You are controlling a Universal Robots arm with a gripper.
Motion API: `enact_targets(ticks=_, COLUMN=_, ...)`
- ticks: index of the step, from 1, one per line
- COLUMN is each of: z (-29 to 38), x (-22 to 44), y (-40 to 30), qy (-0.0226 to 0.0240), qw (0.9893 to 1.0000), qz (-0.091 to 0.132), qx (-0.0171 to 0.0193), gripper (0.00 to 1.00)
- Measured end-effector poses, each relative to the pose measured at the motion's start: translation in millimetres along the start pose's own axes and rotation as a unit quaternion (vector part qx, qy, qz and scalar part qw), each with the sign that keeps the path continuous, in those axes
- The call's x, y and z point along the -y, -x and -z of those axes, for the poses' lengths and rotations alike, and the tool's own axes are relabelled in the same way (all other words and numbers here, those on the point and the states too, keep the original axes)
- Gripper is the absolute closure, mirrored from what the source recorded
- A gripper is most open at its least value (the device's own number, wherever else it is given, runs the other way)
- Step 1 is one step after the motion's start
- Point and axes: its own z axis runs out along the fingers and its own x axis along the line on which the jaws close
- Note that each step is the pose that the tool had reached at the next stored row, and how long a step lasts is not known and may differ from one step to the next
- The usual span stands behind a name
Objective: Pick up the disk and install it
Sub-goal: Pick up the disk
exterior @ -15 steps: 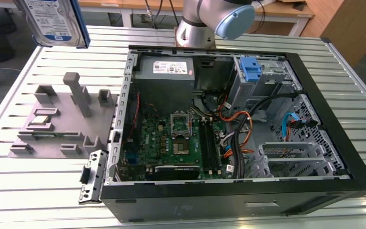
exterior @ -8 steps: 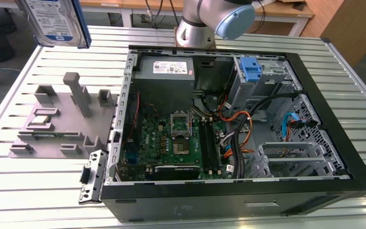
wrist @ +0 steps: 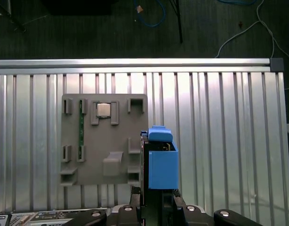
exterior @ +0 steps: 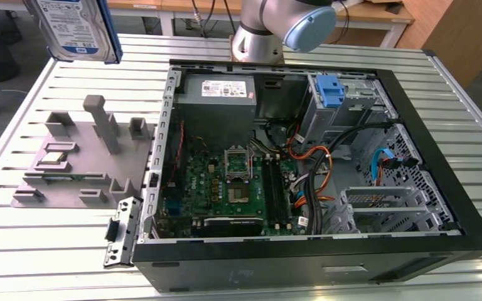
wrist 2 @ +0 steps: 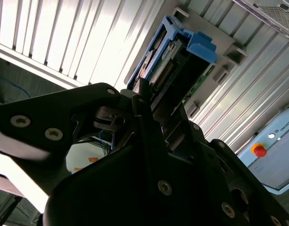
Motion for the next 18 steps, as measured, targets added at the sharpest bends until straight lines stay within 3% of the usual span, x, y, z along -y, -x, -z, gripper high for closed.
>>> enact_targets(ticks=18, z=0.1, x=5.9, y=0.3, qy=0.0000, qw=1.0000, qz=0.000, qx=0.0006, gripper=0.65)
